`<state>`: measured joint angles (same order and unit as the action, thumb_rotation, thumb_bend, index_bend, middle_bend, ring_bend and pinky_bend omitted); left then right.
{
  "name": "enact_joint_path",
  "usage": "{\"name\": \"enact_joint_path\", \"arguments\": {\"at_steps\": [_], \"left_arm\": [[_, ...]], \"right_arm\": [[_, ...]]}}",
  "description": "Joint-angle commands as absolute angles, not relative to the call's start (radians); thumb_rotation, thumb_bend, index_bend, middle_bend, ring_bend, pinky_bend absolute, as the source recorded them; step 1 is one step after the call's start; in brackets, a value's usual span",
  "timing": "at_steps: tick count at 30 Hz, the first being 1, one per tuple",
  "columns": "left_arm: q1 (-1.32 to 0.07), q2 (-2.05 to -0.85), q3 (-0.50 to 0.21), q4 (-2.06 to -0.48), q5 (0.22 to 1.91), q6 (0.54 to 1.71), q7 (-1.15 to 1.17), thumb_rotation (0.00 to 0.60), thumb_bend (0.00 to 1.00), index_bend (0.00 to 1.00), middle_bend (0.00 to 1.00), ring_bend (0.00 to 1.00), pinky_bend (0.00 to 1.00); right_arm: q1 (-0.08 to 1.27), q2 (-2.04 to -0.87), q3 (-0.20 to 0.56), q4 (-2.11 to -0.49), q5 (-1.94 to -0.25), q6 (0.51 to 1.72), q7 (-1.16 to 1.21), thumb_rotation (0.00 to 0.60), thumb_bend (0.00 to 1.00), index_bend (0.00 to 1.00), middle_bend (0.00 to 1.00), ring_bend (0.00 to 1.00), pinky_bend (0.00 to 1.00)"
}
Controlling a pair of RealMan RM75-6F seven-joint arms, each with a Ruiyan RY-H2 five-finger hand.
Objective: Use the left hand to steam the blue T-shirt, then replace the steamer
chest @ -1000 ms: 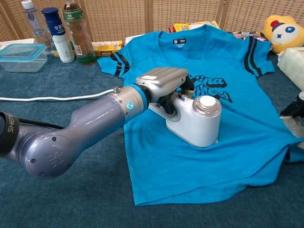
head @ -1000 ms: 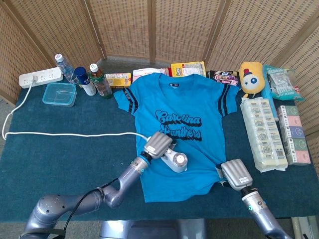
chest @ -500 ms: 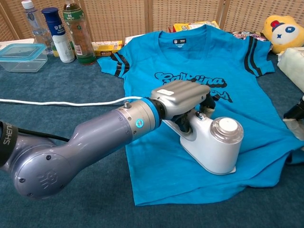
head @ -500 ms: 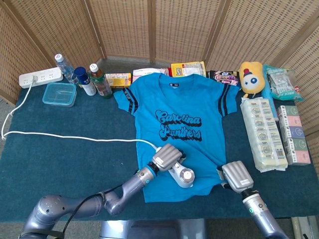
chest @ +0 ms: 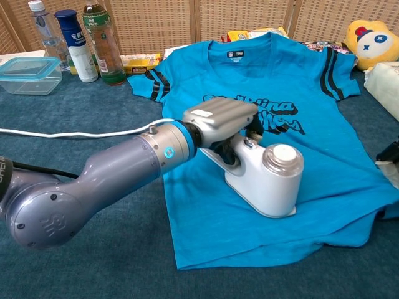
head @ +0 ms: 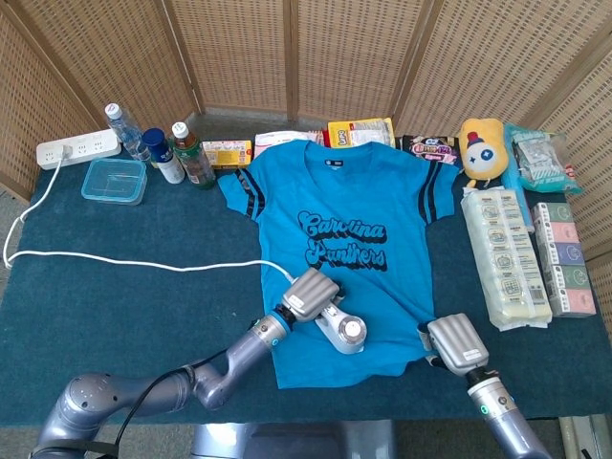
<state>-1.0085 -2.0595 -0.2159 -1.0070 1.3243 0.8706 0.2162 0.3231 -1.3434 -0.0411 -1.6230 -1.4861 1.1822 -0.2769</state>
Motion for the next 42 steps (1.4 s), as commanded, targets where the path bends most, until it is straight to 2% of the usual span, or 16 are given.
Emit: {"name": "enact_joint_path", "arguments": {"at_steps": [1,14,27,35,42], "left_arm": [[-1.005,-2.052,-0.23,-0.989,1.313,0.875,0.218,0.6,0.42,0.69,0.79,0.71,0.79],[-1.01,-2.044,-0.308,-0.86,1.229,0.87,0.236,0.6,0.42,0.69,0.79,0.71,0.79],[-1.043,-2.102,-0.391,-0.687,1.114,0.87,0.312,0.6,0.42,0.69,0.79,0.71,0.79],[-1.087,-2.152,-0.435,-0.665,1.068,0.882,0.353,0.6,0.42,0.69,0.79,0.71,0.79],[-1.127,-2.197,-0.442,-0.668,1.062,0.888,0.385,0.6,0.42,0.69,0.79,0.71,0.79]], "right_arm": [[0.33,-1.346,-0.035,-1.623,-1.487,1.175,-0.279,0.6,0.53,0.72,0.7,0.77,0.91],[0.354,-1.352,-0.012,-1.625,-1.469,1.145,-0.285,0.6,0.53,0.72,0.7,0.77,0.91],[0.35,-1.344,-0.012,-1.625,-1.463,1.148,-0.276,0.6,0.53,0.73,0.7,0.77,0.91],[0.344,-1.336,-0.012,-1.626,-1.463,1.157,-0.272,0.6,0.53,0.73,0.7,0.77,0.91],[0.342,-1.335,-0.013,-1.625,-1.462,1.158,-0.266,0.6,0.53,0.73,0.7,0.77,0.91]]}}
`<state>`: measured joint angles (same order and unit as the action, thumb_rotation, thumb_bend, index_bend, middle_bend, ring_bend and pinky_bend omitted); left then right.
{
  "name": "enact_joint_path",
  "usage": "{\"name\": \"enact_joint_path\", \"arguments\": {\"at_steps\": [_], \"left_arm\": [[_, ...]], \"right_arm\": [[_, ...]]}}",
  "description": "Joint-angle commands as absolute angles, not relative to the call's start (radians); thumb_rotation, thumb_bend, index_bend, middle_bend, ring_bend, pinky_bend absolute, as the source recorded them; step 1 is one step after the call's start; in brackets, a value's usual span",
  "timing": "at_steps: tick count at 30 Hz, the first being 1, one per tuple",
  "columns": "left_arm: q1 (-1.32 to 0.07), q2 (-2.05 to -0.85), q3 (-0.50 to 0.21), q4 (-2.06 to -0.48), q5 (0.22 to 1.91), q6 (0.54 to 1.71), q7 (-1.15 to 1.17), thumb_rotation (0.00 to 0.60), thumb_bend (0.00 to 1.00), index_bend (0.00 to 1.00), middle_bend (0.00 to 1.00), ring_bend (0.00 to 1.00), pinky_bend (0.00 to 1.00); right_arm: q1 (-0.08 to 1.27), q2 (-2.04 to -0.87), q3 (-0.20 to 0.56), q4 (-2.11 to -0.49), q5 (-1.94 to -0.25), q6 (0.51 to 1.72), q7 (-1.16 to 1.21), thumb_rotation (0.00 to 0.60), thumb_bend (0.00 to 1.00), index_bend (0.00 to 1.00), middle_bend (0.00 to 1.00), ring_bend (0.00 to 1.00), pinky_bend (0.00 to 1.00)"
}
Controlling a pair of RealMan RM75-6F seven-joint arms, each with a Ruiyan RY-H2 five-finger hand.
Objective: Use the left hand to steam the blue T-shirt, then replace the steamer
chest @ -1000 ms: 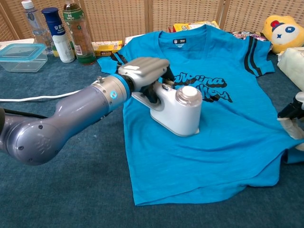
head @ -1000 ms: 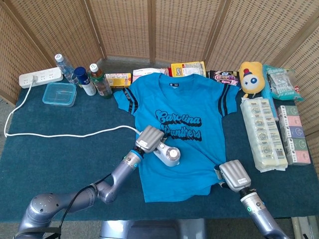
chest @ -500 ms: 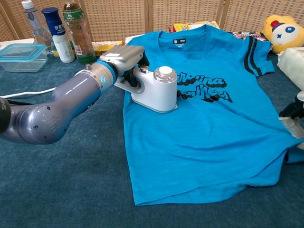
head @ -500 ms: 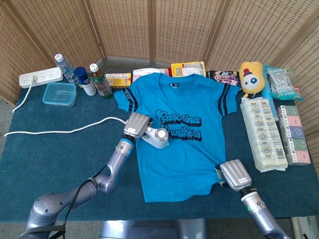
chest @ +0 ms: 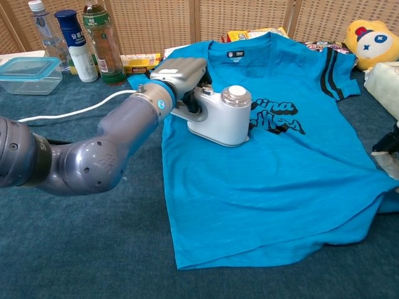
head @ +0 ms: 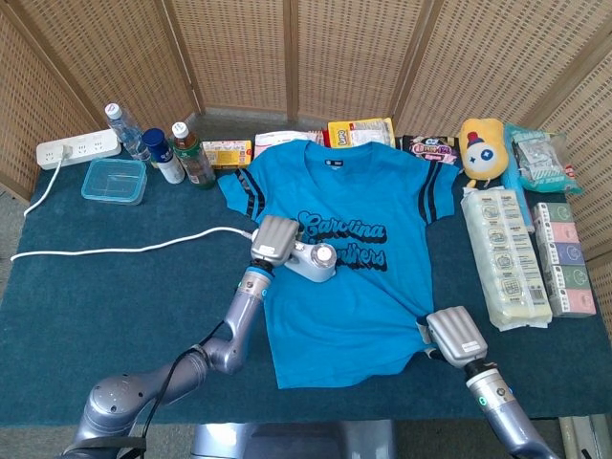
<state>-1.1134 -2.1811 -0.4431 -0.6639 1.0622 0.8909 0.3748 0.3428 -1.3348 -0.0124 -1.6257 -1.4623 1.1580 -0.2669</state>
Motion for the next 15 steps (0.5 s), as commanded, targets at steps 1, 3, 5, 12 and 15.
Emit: {"name": "enact_joint_path", "arguments": {"at_steps": [1,3,5,12,15], "left_arm": [[-1.133,-2.207,-0.442,-0.667,1.06,0.888,0.391,0.6,0.42,0.69,0.79,0.71,0.79],[-1.14,-2.221,-0.443,-0.662,1.057,0.887,0.396,0.6,0.42,0.69,0.79,0.71,0.79],[-1.144,-2.23,-0.442,-0.66,1.055,0.882,0.4,0.6,0.42,0.69,0.79,0.71,0.79],[-1.138,-2.237,-0.415,-0.688,1.077,0.879,0.39,0.6,0.42,0.69,0.79,0.71,0.79],[-1.104,-2.198,-0.38,-0.767,1.109,0.894,0.368,0.6,0.42,0.69,0.79,0.71,0.79]], "right_arm": [[0.342,-1.334,-0.013,-1.625,-1.462,1.158,-0.265,0.6,0.53,0.73,0.7,0.77,0.91],[0.341,-1.333,-0.012,-1.625,-1.461,1.159,-0.263,0.6,0.53,0.73,0.7,0.77,0.91],[0.341,-1.332,-0.012,-1.625,-1.461,1.16,-0.263,0.6,0.53,0.73,0.7,0.77,0.91],[0.338,-1.329,-0.013,-1.627,-1.461,1.163,-0.264,0.6,0.53,0.73,0.7,0.77,0.91],[0.341,-1.335,-0.013,-1.628,-1.463,1.158,-0.267,0.6,0.53,0.73,0.7,0.77,0.91]]}}
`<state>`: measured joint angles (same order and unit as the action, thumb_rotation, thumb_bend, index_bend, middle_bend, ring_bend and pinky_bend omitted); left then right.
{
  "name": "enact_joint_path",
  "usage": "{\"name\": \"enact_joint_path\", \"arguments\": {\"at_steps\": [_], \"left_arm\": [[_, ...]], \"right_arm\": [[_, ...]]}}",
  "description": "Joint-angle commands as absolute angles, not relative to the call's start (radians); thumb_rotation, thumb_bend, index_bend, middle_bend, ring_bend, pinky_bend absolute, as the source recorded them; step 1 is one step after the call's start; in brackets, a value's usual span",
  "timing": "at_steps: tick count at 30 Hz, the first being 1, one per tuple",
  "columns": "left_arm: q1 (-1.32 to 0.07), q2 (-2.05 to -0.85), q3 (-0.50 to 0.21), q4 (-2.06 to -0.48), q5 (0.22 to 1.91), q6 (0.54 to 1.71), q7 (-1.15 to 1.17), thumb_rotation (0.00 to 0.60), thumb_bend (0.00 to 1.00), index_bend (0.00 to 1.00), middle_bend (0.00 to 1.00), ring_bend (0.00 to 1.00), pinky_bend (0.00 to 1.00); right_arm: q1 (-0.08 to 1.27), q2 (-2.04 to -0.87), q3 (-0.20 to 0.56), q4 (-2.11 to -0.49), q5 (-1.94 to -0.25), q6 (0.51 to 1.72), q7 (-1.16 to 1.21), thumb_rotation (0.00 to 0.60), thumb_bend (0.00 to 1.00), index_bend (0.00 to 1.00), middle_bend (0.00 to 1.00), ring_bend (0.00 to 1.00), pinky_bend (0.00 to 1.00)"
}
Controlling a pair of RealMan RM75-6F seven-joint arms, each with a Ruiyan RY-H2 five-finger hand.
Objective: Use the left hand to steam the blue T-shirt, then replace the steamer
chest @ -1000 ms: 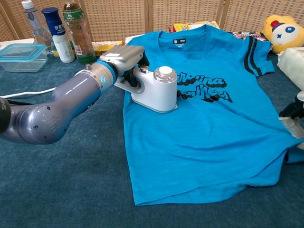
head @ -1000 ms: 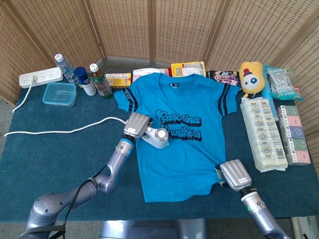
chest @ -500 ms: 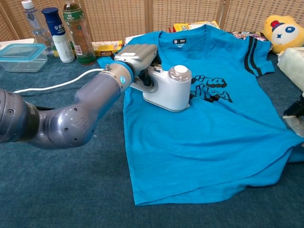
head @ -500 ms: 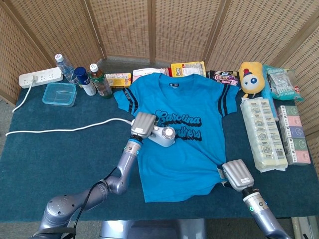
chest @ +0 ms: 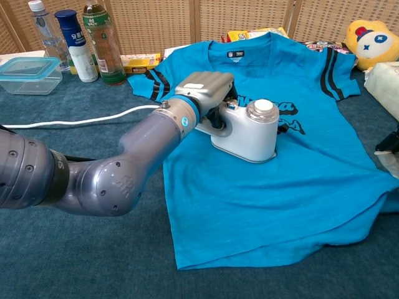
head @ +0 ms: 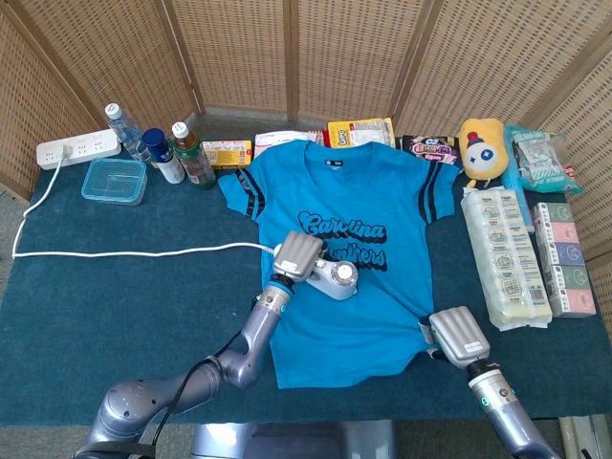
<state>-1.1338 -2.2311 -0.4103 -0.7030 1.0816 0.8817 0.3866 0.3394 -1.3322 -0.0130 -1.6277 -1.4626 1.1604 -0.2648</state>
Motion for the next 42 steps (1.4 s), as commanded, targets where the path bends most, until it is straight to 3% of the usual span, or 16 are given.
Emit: {"name": "enact_joint_path", "arguments": {"at_steps": [1,28,32,42], "left_arm": [[-1.096,-2.186,-0.372,-0.789,1.114,0.895,0.368,0.6,0.42,0.69,0.79,0.71,0.79],[-0.872,-1.871,-0.094,-1.262,1.3,0.944,0.306,0.6,0.42,0.69,0.79,0.71,0.79],[-0.865,-1.866,-0.098,-1.246,1.3,0.944,0.305,0.6,0.42,0.69,0.79,0.71,0.79],[-0.911,-1.948,-0.209,-1.058,1.242,0.931,0.319,0.6,0.42,0.69,0.79,0.71,0.79]], "right_arm": [[0.341,-1.337,-0.013,-1.628,-1.464,1.157,-0.268,0.6,0.53,0.73,0.7,0.77,0.91],[0.349,-1.362,-0.013,-1.651,-1.456,1.145,-0.317,0.6,0.53,0.73,0.71,0.77,0.91],[0.349,-1.362,-0.014,-1.651,-1.456,1.146,-0.317,0.6,0.53,0.73,0.71,0.77,0.91],[0.342,-1.351,-0.015,-1.654,-1.453,1.155,-0.31,0.6,0.53,0.73,0.71,0.77,0.91]]}}
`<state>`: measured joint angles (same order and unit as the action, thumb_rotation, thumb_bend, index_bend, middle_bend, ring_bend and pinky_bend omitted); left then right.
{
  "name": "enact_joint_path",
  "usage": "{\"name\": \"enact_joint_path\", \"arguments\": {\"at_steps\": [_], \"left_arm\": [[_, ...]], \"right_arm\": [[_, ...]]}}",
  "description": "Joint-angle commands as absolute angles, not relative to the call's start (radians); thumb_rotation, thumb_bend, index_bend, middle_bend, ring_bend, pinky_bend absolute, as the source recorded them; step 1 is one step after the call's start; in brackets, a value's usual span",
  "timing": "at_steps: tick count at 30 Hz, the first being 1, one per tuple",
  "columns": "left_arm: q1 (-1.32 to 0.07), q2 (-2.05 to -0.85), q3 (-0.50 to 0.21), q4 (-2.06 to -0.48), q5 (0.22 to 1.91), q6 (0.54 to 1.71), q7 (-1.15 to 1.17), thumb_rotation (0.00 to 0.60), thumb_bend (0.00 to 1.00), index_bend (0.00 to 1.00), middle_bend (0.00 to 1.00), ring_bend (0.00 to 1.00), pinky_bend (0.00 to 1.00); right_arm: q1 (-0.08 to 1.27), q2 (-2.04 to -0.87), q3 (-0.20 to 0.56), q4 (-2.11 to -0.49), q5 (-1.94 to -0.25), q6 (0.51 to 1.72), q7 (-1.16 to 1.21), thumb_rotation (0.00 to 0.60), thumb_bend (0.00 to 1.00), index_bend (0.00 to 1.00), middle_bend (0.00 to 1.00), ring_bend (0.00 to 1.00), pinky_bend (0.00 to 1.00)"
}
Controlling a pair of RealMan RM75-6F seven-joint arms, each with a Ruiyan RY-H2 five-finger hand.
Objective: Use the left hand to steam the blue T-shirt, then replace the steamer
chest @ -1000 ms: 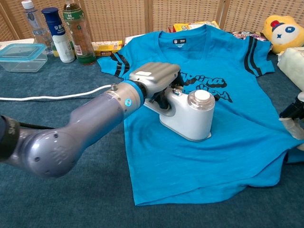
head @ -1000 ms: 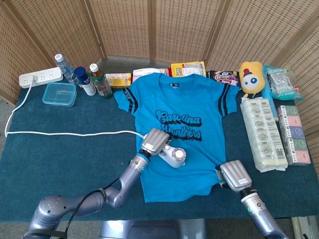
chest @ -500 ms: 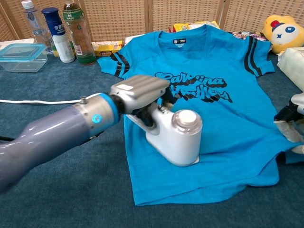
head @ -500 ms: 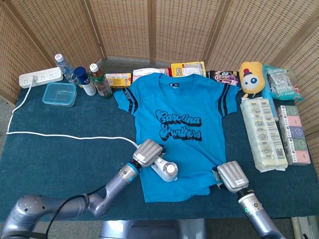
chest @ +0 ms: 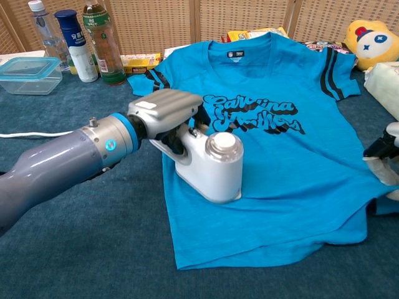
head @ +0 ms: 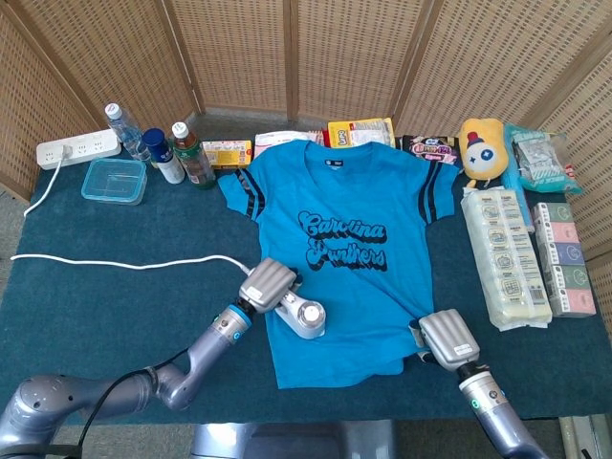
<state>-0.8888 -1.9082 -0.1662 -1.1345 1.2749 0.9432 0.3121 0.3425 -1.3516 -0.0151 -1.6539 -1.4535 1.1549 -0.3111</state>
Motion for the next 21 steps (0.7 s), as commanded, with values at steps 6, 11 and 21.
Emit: {"name": "enact_joint_path", "arguments": {"at_steps": [6,11,21], "left_arm": [[-0.955,-2.028,-0.293,-0.893,1.174,0.914,0.322,0.6,0.42,0.69,0.79,0.71,0.79],[-0.986,-2.067,-0.349,-0.801,1.129,0.905,0.32,0.6,0.42,0.69,0.79,0.71,0.79],[-0.992,-2.09,-0.344,-0.786,1.127,0.893,0.296,0.6,0.42,0.69,0.79,0.71,0.79]], "right_arm": [[0.339,-1.347,-0.015,-1.65,-1.449,1.156,-0.306,0.6,0.53,0.73,0.71,0.77,0.91],[0.339,-1.345,-0.014,-1.647,-1.446,1.155,-0.301,0.6,0.53,0.73,0.71,0.77,0.91],[0.338,-1.344,-0.014,-1.646,-1.448,1.157,-0.299,0.6,0.53,0.73,0.71,0.77,0.91]]}}
